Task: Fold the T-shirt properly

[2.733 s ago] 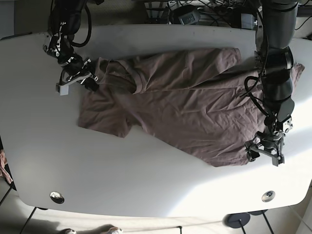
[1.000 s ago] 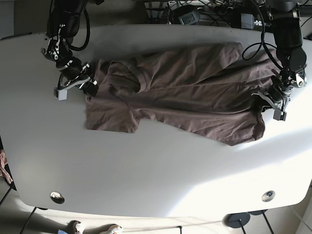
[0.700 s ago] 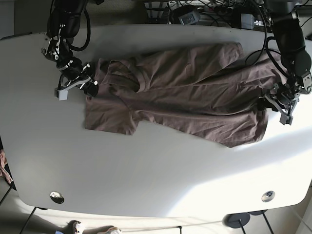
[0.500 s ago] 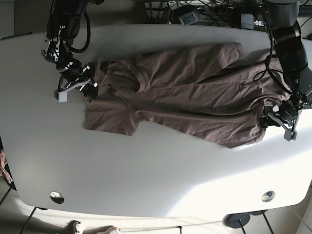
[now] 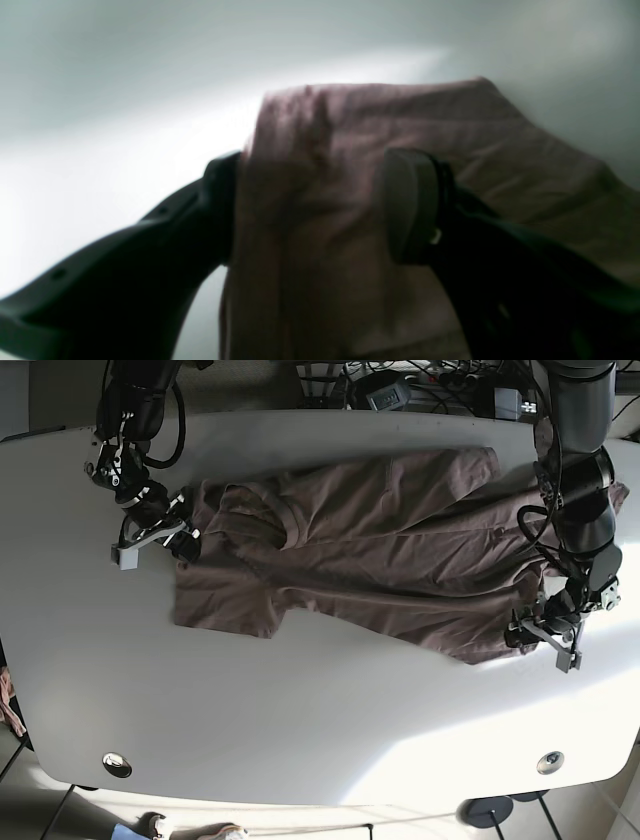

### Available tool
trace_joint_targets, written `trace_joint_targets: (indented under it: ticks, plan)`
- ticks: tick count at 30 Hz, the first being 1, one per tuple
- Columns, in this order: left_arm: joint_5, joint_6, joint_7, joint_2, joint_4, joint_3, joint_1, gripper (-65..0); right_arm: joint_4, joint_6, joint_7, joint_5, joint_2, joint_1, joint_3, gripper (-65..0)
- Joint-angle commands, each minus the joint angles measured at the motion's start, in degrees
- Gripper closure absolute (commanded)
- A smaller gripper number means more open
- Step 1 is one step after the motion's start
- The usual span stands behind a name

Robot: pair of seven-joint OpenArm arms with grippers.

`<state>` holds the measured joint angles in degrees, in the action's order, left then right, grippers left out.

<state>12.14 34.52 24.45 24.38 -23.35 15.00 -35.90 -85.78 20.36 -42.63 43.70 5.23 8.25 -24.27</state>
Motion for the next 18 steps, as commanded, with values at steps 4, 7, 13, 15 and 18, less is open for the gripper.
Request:
trace_joint_targets:
  ticks: [4,7,13,15,18]
  plan:
    - [0.03,0.16,1.71,-2.89,-0.16,-2.04,-0.63,-37.2,-1.21,0.61,0.83,1.18,0.44,-1.35,-0.12,-1.9]
    - [0.03,0.07,1.27,-2.89,-0.60,-2.04,-0.63,-21.7,-1.21,0.61,0.83,0.91,0.44,-1.35,-0.12,-1.9]
    - [-0.14,0.42,-4.01,-2.62,-1.22,-2.04,-0.54,0.0,-1.21,0.61,0.83,0.74,0.52,-1.44,-0.04,-1.9]
    - [0.03,0.42,-2.34,-2.62,-5.00,-2.04,-0.54,0.0,-1.83,0.61,0.83,0.82,1.49,-1.79,-0.04,-1.9]
    - [0.03,0.42,2.15,-2.62,-16.43,-1.95,0.95,0.0,-5.61,0.52,0.83,0.82,3.07,-2.76,-0.04,-1.9]
